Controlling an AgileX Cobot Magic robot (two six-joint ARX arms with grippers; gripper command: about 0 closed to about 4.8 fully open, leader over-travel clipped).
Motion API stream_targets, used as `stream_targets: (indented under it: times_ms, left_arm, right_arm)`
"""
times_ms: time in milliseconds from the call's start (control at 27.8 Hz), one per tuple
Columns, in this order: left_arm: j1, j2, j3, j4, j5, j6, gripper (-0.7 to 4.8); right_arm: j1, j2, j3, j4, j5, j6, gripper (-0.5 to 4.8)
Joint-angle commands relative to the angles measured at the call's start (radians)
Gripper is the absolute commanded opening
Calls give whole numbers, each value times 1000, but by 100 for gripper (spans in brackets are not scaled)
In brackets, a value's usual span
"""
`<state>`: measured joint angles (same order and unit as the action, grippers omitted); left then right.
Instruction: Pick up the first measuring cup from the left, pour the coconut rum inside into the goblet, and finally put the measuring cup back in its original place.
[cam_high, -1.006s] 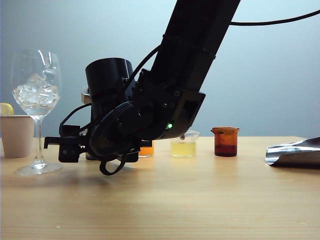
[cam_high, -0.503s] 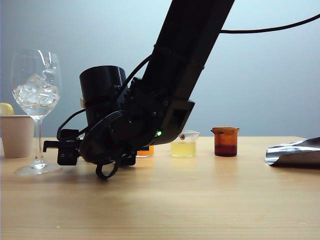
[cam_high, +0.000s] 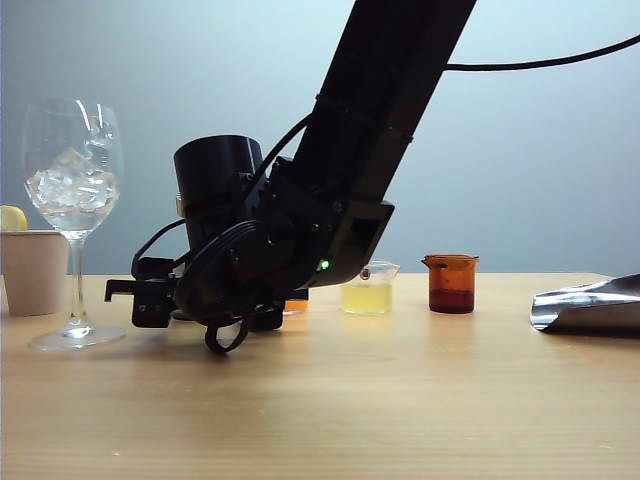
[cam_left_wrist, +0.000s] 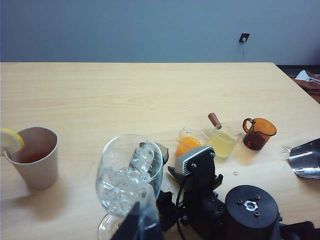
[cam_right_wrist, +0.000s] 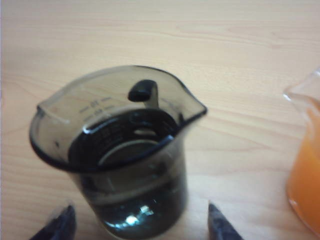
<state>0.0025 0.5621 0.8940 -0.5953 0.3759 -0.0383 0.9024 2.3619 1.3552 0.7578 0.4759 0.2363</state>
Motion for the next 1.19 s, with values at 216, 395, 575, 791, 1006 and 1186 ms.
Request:
stream_targets:
  times_ms: [216, 395, 575, 791, 1006, 1186]
  left_arm:
    - [-1, -2, 4, 14, 6, 3, -5]
    - [-1, -2, 4, 13, 6, 3, -5]
    - [-1, -2, 4, 14, 6, 4, -5]
    - [-1, -2, 4, 14, 6, 4, -5]
    - [-1, -2, 4, 14, 6, 4, -5]
    - [-1, -2, 4, 13, 6, 4, -5]
  right_arm:
    - [-2, 42, 78, 6, -3, 7, 338]
    - [-6, 77, 139, 0, -2, 7, 338]
    - [-25, 101, 179, -6, -6, 28, 338]
    - [-38, 111, 192, -3, -6, 38, 338]
    - [-38, 112, 193, -4, -8, 49, 338]
    - [-38, 114, 193, 2, -23, 56, 409]
